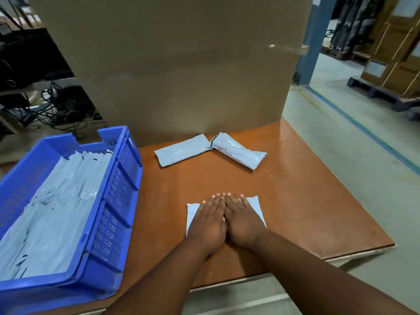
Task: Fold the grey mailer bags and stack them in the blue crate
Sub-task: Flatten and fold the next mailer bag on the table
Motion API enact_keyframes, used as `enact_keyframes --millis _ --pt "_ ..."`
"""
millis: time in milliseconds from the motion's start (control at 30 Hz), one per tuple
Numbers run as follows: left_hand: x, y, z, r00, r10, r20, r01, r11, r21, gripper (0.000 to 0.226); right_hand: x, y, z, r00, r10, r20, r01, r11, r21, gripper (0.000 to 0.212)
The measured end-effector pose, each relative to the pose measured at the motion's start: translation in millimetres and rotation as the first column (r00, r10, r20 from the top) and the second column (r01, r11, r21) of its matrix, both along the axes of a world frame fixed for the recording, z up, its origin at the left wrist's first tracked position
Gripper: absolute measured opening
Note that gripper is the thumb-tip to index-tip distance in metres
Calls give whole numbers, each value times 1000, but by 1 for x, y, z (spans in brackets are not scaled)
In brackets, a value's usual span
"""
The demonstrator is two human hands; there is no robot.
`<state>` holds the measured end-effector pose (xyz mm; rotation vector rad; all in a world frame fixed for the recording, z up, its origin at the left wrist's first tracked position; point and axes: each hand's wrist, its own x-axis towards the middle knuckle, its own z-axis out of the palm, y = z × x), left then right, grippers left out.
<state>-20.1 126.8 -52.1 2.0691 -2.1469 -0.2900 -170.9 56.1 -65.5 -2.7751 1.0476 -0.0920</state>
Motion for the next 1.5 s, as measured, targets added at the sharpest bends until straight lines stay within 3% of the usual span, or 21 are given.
enact_keyframes --millis 167,333,667,833,933,1000,1100,1233,1500 --pt "24 13 -29 992 5 125 -3 1000 -17 67 -14 -6 -13 999 -27 -20 27 1000 -14 70" --pt "39 18 -26 996 48 78 -50 998 26 73 -23 -12 -10 991 -92 -100 92 996 0 79" --pt "80 9 14 988 142 65 -154 955 252 82 -58 -36 11 972 -173 -161 193 975 115 77" --pt "69 -24 45 988 148 -36 -136 964 231 104 -54 -51 49 985 -14 -171 33 994 108 92" --pt "62 -37 53 995 103 19 -104 952 289 111 -41 -63 58 979 -3 -204 36 987 156 100" --pt "60 -40 57 991 68 113 -101 943 317 104 -36 -70 60 980 -7 -199 42 984 172 88" --pt "59 -42 71 977 3 215 -73 945 319 63 -32 -78 70 988 5 -152 28 975 220 61" --pt "67 -40 109 981 39 190 -84 968 236 44 -23 -93 98 995 54 -83 -36 977 209 24" --pt "114 6 229 884 384 269 -389 921 -36 29 89 -105 219 983 182 11 -182 983 -9 25"
